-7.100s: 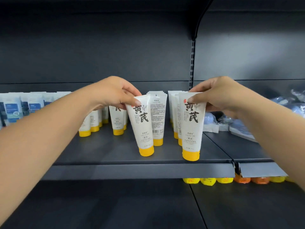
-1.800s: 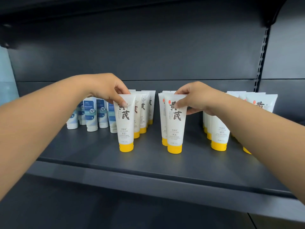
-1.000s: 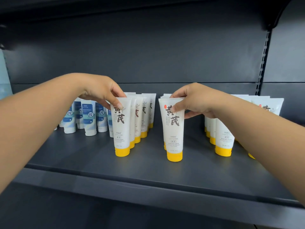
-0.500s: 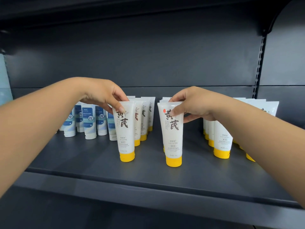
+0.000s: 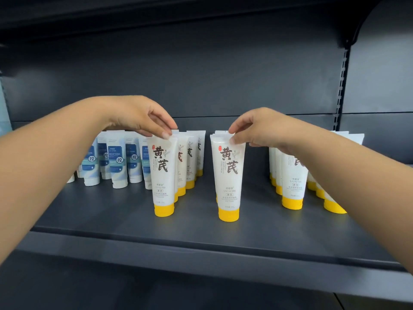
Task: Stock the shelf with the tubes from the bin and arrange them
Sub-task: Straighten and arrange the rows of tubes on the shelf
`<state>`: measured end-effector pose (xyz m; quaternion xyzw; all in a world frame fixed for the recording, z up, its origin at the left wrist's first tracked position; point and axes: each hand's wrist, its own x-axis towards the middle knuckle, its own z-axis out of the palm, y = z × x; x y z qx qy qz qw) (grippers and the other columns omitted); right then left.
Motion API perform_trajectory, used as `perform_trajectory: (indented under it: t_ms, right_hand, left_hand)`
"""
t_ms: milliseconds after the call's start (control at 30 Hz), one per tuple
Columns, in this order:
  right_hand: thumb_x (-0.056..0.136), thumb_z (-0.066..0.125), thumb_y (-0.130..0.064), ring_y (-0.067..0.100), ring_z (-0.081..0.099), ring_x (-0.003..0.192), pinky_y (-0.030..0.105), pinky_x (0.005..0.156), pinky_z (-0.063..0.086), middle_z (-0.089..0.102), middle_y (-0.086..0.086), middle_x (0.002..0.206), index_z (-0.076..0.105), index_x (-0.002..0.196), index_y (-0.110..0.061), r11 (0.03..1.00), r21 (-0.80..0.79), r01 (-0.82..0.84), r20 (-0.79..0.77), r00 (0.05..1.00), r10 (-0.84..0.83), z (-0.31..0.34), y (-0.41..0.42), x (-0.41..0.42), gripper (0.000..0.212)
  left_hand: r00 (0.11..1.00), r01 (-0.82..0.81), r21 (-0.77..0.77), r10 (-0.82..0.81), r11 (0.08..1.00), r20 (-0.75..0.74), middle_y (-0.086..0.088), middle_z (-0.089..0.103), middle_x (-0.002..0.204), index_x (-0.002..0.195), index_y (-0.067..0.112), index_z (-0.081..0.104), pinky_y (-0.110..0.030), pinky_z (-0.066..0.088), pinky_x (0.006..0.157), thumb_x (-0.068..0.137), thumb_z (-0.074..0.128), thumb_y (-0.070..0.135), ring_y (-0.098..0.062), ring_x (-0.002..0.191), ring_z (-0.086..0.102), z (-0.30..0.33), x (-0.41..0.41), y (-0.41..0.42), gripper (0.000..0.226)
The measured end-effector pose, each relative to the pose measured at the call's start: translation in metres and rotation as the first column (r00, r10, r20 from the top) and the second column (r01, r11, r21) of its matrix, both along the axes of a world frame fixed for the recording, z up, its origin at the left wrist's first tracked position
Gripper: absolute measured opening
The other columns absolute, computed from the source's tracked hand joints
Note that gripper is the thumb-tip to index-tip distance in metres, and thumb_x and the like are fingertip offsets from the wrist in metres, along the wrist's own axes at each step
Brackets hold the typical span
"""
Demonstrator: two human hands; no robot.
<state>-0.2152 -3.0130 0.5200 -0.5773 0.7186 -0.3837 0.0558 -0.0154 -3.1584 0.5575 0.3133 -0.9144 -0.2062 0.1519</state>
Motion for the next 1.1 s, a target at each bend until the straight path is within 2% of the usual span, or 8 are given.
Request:
perform_trajectory:
  t_ms: [100,200,333,500,567,700,933,1100]
  right_hand:
    - [0.08,0.069,-0.021,0.008,0.054,0.078,0.023,0.07,0.05,0.062,-0.006,0.091,0.066,0.093,-0.022,0.993,-0.104,0.06,-0.064,0.996,-0.067,0.008,0.018,-0.015,0.013]
    - [0.082,0.067,-0.021,0.007,0.05,0.068,0.016,0.053,0.037,0.057,-0.013,0.078,0.065,0.09,-0.025,0.961,-0.236,0.147,-0.087,0.981,-0.172,0.019,0.043,-0.037,0.009]
    - [0.083,0.065,-0.02,0.014,0.052,0.08,0.022,0.065,0.039,0.06,-0.003,0.083,0.064,0.082,-0.025,0.909,-0.29,0.3,-0.146,0.925,-0.351,0.028,0.075,-0.07,0.005]
    - [0.083,0.065,-0.019,0.022,0.056,0.083,0.023,0.072,0.037,0.066,0.01,0.094,0.066,0.082,-0.016,0.907,-0.189,0.376,-0.192,0.892,-0.41,0.018,0.1,-0.102,0.003]
    - [0.083,0.066,-0.017,0.031,0.058,0.091,0.026,0.075,0.04,0.067,0.013,0.105,0.068,0.093,-0.007,0.914,-0.151,0.376,-0.163,0.903,-0.398,0.01,0.102,-0.115,0.015]
    - [0.083,0.068,-0.024,0.015,0.053,0.109,0.021,0.089,0.034,0.057,0.003,0.125,0.057,0.124,-0.014,0.922,-0.105,0.374,-0.115,0.916,-0.385,-0.012,0.098,-0.139,0.044]
    - [0.083,0.067,-0.024,0.014,0.049,0.102,0.021,0.073,0.038,0.05,0.004,0.131,0.052,0.128,-0.015,0.92,-0.186,0.344,0.09,0.939,-0.333,-0.03,0.091,-0.161,0.049]
    - [0.079,0.071,-0.027,0.019,0.047,0.098,0.027,0.08,0.041,0.05,0.006,0.117,0.065,0.099,-0.021,0.934,-0.155,0.321,-0.143,0.928,-0.343,-0.028,0.096,-0.17,0.022]
  left_hand:
    - [0.989,0.003,-0.107,-0.019,0.994,-0.149,0.011,0.071,0.088,0.084,0.033,0.066,-0.012,0.052,0.079,0.07,0.077,0.02,-0.001,0.092,0.064,0.002,-0.008,0.018,0.022]
    - [0.968,0.017,-0.173,-0.06,0.985,-0.243,0.014,0.067,0.091,0.086,0.034,0.064,-0.018,0.046,0.089,0.077,0.071,0.011,0.002,0.09,0.061,0.004,-0.026,0.041,0.026]
    - [0.942,0.119,-0.23,-0.183,0.966,-0.28,0.018,0.065,0.088,0.085,0.035,0.063,-0.003,0.046,0.073,0.078,0.071,0.015,0.009,0.079,0.061,0.002,-0.065,0.077,0.023]
    - [0.958,0.174,-0.317,-0.234,0.932,-0.164,0.02,0.063,0.09,0.095,0.032,0.065,-0.01,0.044,0.08,0.081,0.068,0.024,0.007,0.084,0.058,-0.006,-0.119,0.111,0.016]
    - [0.968,0.178,-0.375,-0.23,0.91,-0.097,0.015,0.063,0.097,0.104,0.026,0.066,-0.015,0.045,0.082,0.084,0.066,0.026,0.002,0.088,0.058,-0.011,-0.142,0.119,0.021]
    - [0.992,0.11,-0.473,-0.128,0.874,-0.007,0.003,0.055,0.127,0.124,0.019,0.055,-0.025,0.038,0.091,0.088,0.059,0.031,-0.015,0.117,0.05,-0.024,-0.187,0.127,0.038]
    - [0.995,0.007,-0.267,-0.032,0.964,-0.091,0.003,0.049,0.136,0.126,0.019,0.053,-0.025,0.034,0.096,0.083,0.066,0.031,-0.015,0.126,0.044,-0.048,-0.221,0.112,0.047]
    - [0.973,0.07,-0.09,-0.088,0.993,-0.215,0.008,0.063,0.107,0.108,0.02,0.065,-0.012,0.046,0.071,0.077,0.073,0.014,-0.007,0.094,0.056,-0.044,-0.206,0.112,0.033]
